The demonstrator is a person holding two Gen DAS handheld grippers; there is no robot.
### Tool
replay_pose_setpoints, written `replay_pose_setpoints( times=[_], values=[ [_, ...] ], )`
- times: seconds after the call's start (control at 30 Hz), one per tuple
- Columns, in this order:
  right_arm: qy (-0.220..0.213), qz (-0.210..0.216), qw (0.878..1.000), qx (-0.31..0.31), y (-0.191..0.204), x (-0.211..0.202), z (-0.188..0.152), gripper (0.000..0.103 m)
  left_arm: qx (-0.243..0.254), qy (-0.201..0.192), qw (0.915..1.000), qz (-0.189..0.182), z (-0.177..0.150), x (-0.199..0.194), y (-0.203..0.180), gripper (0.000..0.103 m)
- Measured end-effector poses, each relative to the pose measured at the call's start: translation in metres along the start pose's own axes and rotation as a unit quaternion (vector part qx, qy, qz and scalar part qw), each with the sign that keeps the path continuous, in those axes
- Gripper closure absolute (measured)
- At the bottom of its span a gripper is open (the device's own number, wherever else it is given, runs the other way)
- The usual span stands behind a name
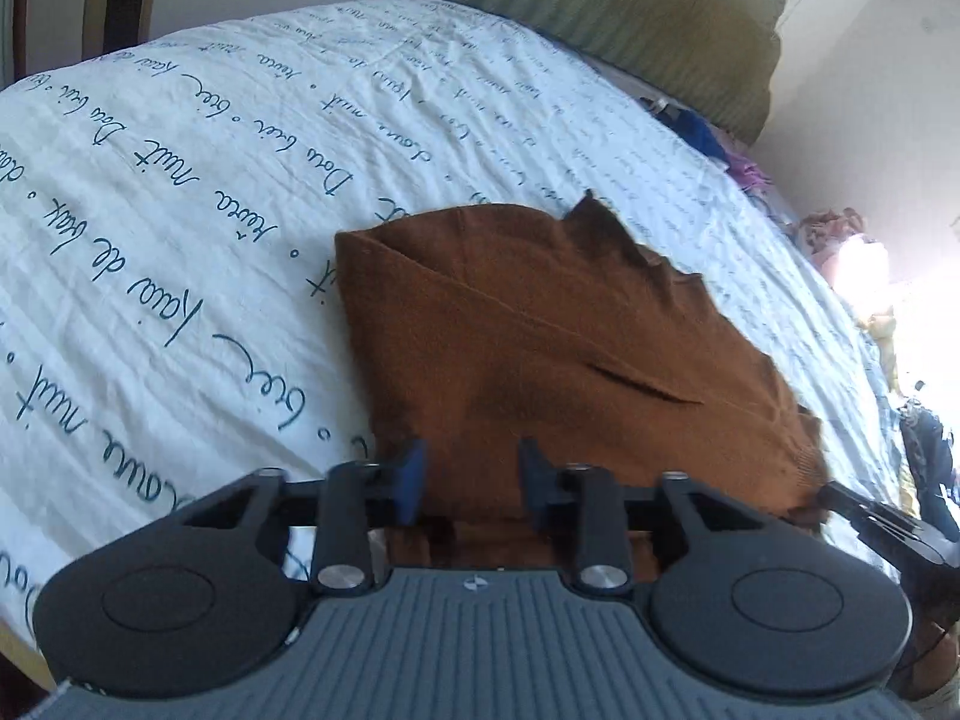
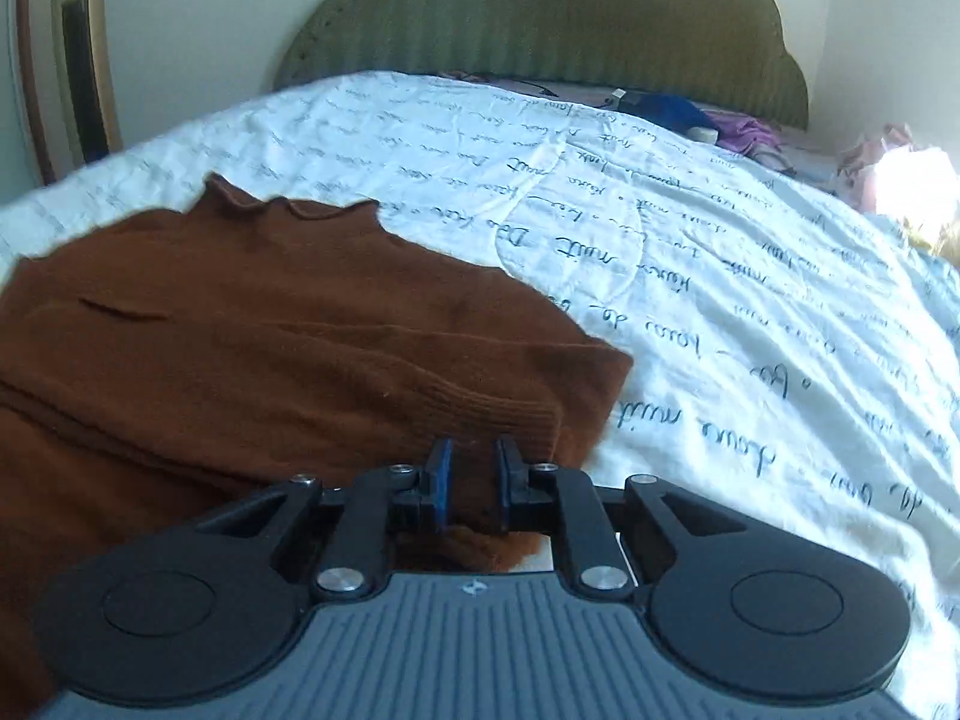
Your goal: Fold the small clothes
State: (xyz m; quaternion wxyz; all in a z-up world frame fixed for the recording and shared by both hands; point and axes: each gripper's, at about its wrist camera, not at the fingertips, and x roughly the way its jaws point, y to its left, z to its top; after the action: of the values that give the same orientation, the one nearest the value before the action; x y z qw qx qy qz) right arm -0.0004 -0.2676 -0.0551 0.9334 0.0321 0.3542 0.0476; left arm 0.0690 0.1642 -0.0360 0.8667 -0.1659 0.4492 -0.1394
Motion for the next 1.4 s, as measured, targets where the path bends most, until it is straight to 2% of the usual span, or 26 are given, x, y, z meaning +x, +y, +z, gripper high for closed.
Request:
replay_pose_setpoints(
  times=[0.03,0.07,0.1,0.13,0.2,0.27,0.33,0.37,0.4,0.47,0.6,0.67,0.73,0.77,0.83,0.87,0.9,0.93,0.97,1.0,1.13,1.23,1.3,1.33,1.37,1.4],
  values=[
    [-0.002,0.024,0.999,0.027,-0.007,-0.01,-0.006,0.078,-0.003,0.002,1.0,-0.002,-0.009,-0.008,0.0,0.036],
    [-0.002,0.036,0.998,0.05,-0.014,-0.018,-0.014,0.053,-0.002,0.006,1.0,-0.001,-0.016,-0.015,0.002,0.034],
    [-0.005,0.041,0.997,0.07,-0.02,-0.027,-0.023,0.017,0.0,0.006,1.0,0.002,-0.025,-0.022,0.005,0.036],
    [-0.013,0.048,0.995,0.086,-0.027,-0.034,-0.032,0.007,-0.006,0.006,1.0,0.004,-0.03,-0.025,0.009,0.036],
    [-0.02,0.063,0.993,0.103,-0.038,-0.043,-0.045,0.007,-0.032,0.016,0.9993,-0.007,-0.036,-0.019,0.02,0.037],
    [-0.015,0.068,0.989,0.132,-0.047,-0.038,-0.047,0.007,-0.065,0.028,0.9973,-0.018,-0.036,-0.006,0.031,0.053],
    [-0.011,0.095,0.983,0.154,-0.05,-0.028,-0.049,0.01,-0.082,0.042,0.9951,-0.037,-0.034,0.008,0.033,0.089],
    [0.0,0.116,0.98,0.162,-0.046,-0.023,-0.053,0.024,-0.091,0.053,0.9933,-0.046,-0.033,0.014,0.033,0.097],
    [0.014,0.132,0.977,0.168,-0.04,-0.015,-0.055,0.057,-0.1,0.062,0.9914,-0.057,-0.034,0.019,0.032,0.101],
    [0.037,0.125,0.981,0.14,-0.021,-0.005,-0.058,0.098,-0.104,0.061,0.9911,-0.057,-0.035,0.02,0.032,0.101],
    [0.004,0.064,0.994,0.09,-0.021,-0.028,-0.045,0.099,-0.091,0.044,0.9945,-0.029,-0.03,0.007,0.049,0.1],
    [0.011,0.036,0.997,0.074,-0.031,-0.032,-0.043,0.099,-0.082,0.045,0.9954,-0.024,-0.032,0.005,0.059,0.096],
    [0.04,-0.023,0.997,0.066,-0.044,-0.02,-0.05,0.099,-0.067,0.042,0.9965,-0.028,-0.034,0.002,0.06,0.095],
    [0.031,-0.002,0.996,0.085,-0.053,-0.022,-0.054,0.099,-0.069,0.042,0.9963,-0.029,-0.035,-0.001,0.058,0.095],
    [0.029,0.039,0.988,0.147,-0.067,-0.037,-0.06,0.092,-0.06,0.052,0.9957,-0.049,-0.041,-0.01,0.05,0.096],
    [0.019,0.055,0.985,0.161,-0.069,-0.048,-0.064,0.077,-0.059,0.052,0.9951,-0.06,-0.046,-0.017,0.046,0.096],
    [0.006,0.074,0.982,0.174,-0.071,-0.06,-0.07,0.055,-0.059,0.055,0.994,-0.073,-0.053,-0.022,0.043,0.09],
    [-0.006,0.091,0.977,0.192,-0.07,-0.07,-0.077,0.04,-0.059,0.064,0.9924,-0.087,-0.06,-0.026,0.042,0.079],
    [-0.01,0.105,0.973,0.204,-0.067,-0.077,-0.084,0.01,-0.064,0.071,0.9904,-0.1,-0.067,-0.028,0.04,0.073],
    [-0.007,0.113,0.972,0.204,-0.062,-0.083,-0.091,0.004,-0.075,0.078,0.9875,-0.114,-0.076,-0.029,0.039,0.06],
    [0.016,0.146,0.97,0.195,-0.026,-0.096,-0.124,0.004,-0.118,0.106,0.9729,-0.168,-0.111,-0.03,0.033,0.046],
    [0.006,0.162,0.972,0.169,0.016,-0.104,-0.143,0.004,-0.148,0.12,0.9625,-0.193,-0.13,-0.024,0.03,0.046],
    [0.008,0.198,0.967,0.16,0.041,-0.107,-0.151,0.004,-0.152,0.115,0.961,-0.201,-0.138,-0.025,0.025,0.047],
    [0.006,0.211,0.965,0.156,0.052,-0.108,-0.155,0.005,-0.154,0.113,0.9595,-0.207,-0.143,-0.024,0.025,0.057],
    [0.003,0.214,0.966,0.146,0.061,-0.109,-0.157,0.021,-0.153,0.118,0.9573,-0.215,-0.146,-0.021,0.024,0.072],
    [0.011,0.209,0.967,0.146,0.066,-0.106,-0.16,0.093,-0.151,0.127,0.9566,-0.215,-0.148,-0.018,0.023,0.095]
  ],
)
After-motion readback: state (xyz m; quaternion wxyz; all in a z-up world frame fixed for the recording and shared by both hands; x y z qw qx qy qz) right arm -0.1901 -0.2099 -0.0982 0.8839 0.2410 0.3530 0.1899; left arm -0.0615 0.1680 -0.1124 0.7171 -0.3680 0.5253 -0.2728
